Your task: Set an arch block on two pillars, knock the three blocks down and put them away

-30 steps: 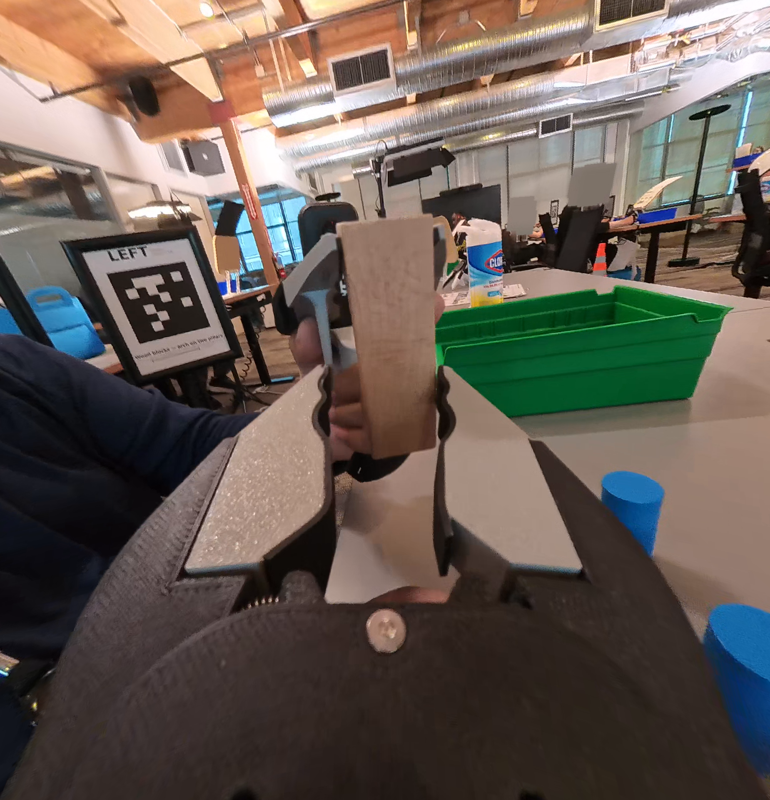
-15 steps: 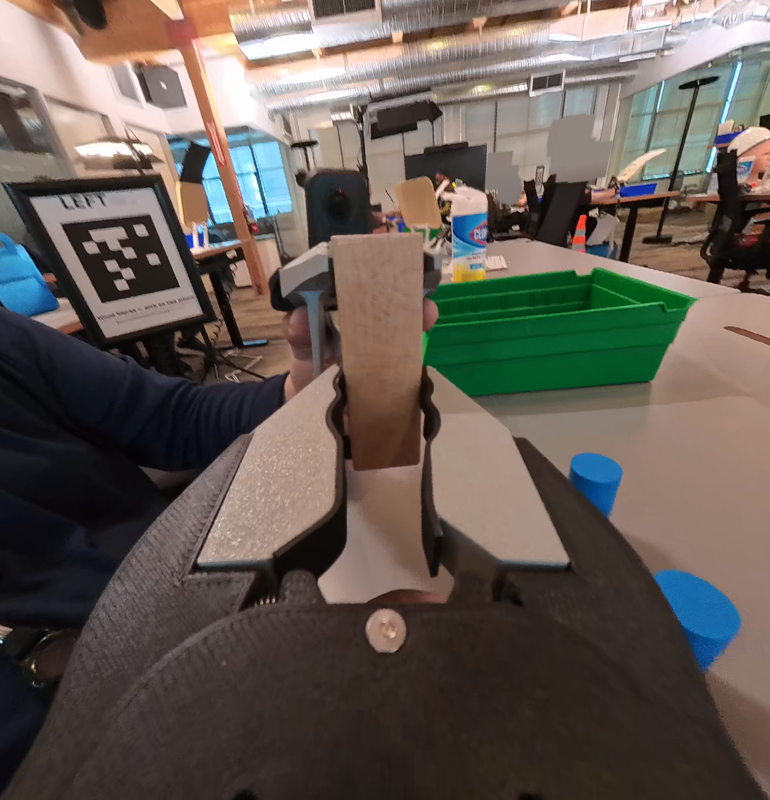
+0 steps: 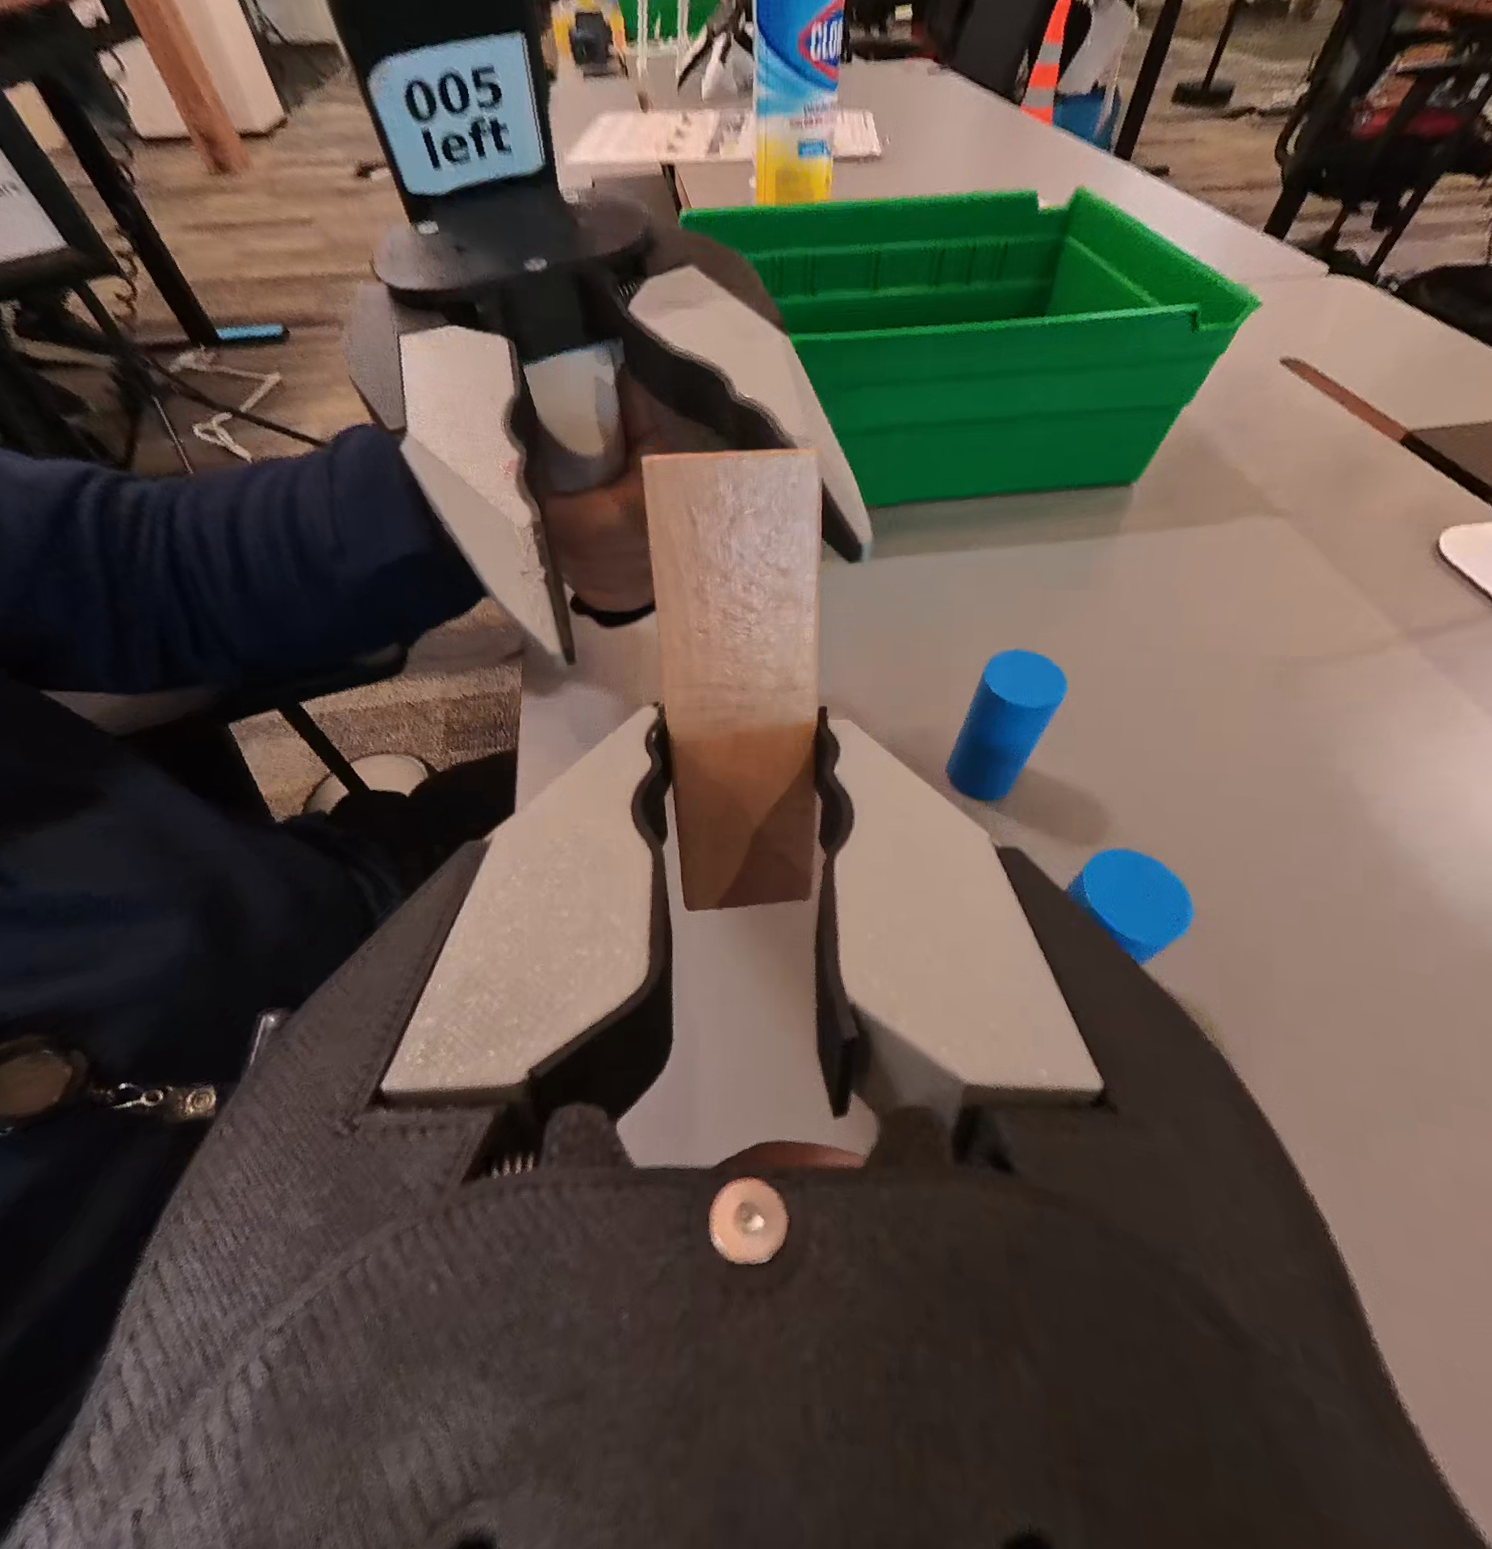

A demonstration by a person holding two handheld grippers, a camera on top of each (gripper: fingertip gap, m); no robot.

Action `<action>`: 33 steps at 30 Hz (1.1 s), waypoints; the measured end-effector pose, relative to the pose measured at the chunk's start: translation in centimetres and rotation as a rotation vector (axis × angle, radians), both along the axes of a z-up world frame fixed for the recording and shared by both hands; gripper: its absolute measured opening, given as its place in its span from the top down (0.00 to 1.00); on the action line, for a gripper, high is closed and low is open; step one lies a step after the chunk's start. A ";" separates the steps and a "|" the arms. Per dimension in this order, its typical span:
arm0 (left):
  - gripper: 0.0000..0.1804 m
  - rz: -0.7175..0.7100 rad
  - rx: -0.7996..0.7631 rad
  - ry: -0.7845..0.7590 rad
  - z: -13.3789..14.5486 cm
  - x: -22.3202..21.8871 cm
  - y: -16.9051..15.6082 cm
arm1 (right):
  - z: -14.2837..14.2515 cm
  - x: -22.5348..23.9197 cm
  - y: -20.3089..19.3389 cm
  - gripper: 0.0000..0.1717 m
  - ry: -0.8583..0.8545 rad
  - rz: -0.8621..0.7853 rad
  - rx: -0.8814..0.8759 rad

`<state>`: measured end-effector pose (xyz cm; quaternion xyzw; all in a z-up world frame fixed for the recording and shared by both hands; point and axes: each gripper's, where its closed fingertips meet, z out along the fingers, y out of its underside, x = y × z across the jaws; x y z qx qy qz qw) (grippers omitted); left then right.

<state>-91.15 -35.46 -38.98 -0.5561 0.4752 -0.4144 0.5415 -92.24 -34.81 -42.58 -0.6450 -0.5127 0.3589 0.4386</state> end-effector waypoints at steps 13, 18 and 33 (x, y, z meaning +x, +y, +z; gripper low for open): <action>0.79 -0.058 0.044 0.140 -2.7 0.2 -0.6 | -2.6 0.3 -1.1 0.82 -0.196 0.038 0.048; 0.81 -0.091 0.027 0.151 -3.0 0.3 -0.8 | -3.0 0.5 -1.2 0.82 -0.216 0.049 0.056; 0.82 -0.114 0.014 0.075 -2.0 0.9 -1.4 | -2.6 0.5 -1.5 0.81 -0.180 0.059 0.059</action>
